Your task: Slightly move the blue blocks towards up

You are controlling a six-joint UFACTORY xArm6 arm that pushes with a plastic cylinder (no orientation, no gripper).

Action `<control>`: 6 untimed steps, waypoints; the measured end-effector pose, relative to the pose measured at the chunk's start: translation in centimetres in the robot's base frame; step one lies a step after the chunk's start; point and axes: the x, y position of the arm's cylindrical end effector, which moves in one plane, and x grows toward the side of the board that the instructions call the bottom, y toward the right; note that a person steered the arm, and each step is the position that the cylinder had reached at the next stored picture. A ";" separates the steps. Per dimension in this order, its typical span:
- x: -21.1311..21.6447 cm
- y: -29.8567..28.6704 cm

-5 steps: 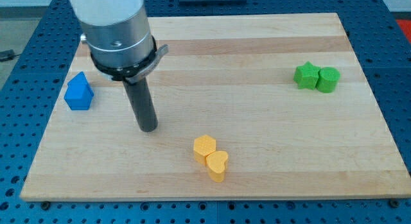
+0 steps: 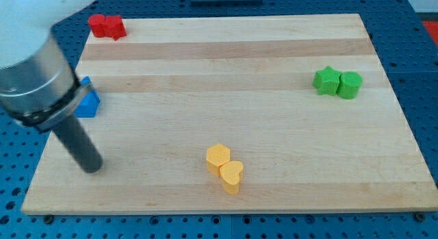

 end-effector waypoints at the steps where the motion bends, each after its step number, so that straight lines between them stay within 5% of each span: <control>1: -2.7 -3.5; 3: -11.0 -4.9; 6: -15.8 -4.9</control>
